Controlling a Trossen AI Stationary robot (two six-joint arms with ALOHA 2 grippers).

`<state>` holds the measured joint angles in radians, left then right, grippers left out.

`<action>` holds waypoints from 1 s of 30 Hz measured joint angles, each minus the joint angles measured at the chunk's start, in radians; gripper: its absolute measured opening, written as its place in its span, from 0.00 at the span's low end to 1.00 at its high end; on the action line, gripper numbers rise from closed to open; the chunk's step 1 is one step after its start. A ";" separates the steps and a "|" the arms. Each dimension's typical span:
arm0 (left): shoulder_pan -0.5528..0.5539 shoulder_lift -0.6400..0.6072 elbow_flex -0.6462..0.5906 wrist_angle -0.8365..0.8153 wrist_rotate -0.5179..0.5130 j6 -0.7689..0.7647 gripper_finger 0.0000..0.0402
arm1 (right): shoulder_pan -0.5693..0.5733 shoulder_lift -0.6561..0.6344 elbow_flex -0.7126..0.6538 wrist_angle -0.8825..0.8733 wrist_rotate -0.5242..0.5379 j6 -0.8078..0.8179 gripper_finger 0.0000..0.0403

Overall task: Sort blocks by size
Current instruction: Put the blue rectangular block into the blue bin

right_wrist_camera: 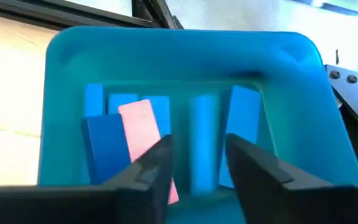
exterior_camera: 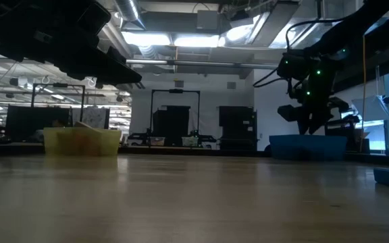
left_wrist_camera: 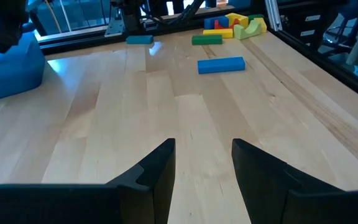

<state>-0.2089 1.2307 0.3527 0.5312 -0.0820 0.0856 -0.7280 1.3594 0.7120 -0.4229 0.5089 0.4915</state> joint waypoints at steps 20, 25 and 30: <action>-0.002 0.000 0.000 0.002 0.000 -0.021 0.36 | 0.330 -0.126 0.208 -0.178 -0.129 0.081 0.56; -0.002 0.000 0.000 0.002 0.000 -0.027 0.36 | 0.493 -0.129 0.208 -0.181 -0.177 0.169 0.56; -0.002 0.000 0.000 0.002 0.000 -0.030 0.36 | 0.666 -0.124 0.208 -0.178 -0.200 0.262 0.56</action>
<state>-0.2108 1.2304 0.3527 0.5328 -0.0818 0.0555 -0.0619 1.2350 0.9199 -0.6005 0.3092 0.7537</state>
